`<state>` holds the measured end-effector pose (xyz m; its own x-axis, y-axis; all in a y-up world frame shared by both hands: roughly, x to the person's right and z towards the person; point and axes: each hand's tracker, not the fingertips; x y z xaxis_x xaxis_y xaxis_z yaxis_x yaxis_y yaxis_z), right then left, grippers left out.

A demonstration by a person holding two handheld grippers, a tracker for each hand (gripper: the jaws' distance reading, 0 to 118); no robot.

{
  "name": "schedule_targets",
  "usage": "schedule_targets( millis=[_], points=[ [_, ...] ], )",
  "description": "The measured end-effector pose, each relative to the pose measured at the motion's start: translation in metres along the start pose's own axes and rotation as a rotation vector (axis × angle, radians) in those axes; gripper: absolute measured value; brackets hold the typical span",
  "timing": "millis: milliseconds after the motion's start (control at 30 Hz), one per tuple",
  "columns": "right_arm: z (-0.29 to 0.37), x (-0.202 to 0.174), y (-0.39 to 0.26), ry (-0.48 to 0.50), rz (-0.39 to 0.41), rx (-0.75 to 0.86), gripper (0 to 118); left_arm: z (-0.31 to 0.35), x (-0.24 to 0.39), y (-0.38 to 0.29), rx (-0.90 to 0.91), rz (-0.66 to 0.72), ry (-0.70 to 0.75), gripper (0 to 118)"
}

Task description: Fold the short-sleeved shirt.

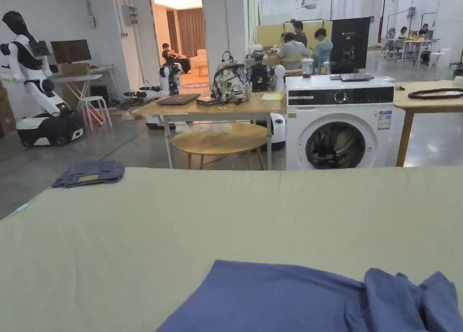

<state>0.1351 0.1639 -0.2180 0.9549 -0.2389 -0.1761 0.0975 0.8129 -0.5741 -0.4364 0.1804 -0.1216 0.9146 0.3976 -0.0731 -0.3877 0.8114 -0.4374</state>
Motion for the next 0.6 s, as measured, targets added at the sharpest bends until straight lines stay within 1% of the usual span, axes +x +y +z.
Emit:
schedule_targets(
  millis=[33, 100, 167, 233, 300, 367, 400, 433, 467, 500, 533, 567, 600],
  points=[
    [0.008, 0.000, -0.022, -0.013, -0.025, -0.014, 3, 0.008, -0.003, -0.015, -0.018, 0.023, 0.040, 0],
    [0.022, 0.005, -0.051, -0.005, -0.077, -0.056, 3, 0.023, -0.011, -0.036, -0.066, 0.051, 0.051, 0],
    [0.037, 0.003, -0.073, -0.035, -0.096, -0.056, 3, 0.035, -0.018, -0.052, -0.086, 0.052, 0.071, 0],
    [0.046, 0.003, -0.088, -0.038, -0.098, -0.069, 3, 0.044, -0.029, -0.064, -0.110, 0.034, 0.142, 0],
    [0.053, -0.002, -0.098, -0.068, -0.104, -0.074, 3, 0.046, -0.036, -0.069, -0.148, 0.051, 0.132, 0],
    [0.056, -0.003, -0.104, -0.059, -0.107, -0.074, 3, 0.047, -0.038, -0.069, -0.132, 0.051, 0.130, 0],
    [0.057, -0.006, -0.106, -0.069, -0.099, -0.069, 8, 0.045, -0.039, -0.068, -0.137, 0.050, 0.120, 0],
    [0.059, -0.011, -0.104, -0.086, -0.085, -0.060, 18, 0.043, -0.038, -0.067, -0.148, 0.039, 0.115, 7],
    [0.058, -0.013, -0.104, -0.109, -0.060, -0.071, 36, 0.043, -0.022, -0.066, -0.137, 0.008, 0.123, 22],
    [0.059, -0.015, -0.105, -0.136, -0.037, -0.076, 57, 0.042, -0.016, -0.064, -0.124, -0.041, 0.150, 41],
    [0.061, -0.017, -0.106, -0.150, -0.032, -0.071, 60, 0.042, -0.010, -0.063, -0.113, -0.082, 0.164, 52],
    [0.066, -0.015, -0.105, -0.147, -0.029, -0.064, 59, 0.042, -0.004, -0.061, -0.102, -0.115, 0.167, 55],
    [0.071, -0.016, -0.104, -0.144, -0.025, -0.058, 60, 0.043, 0.003, -0.060, -0.087, -0.149, 0.165, 54]
  ],
)
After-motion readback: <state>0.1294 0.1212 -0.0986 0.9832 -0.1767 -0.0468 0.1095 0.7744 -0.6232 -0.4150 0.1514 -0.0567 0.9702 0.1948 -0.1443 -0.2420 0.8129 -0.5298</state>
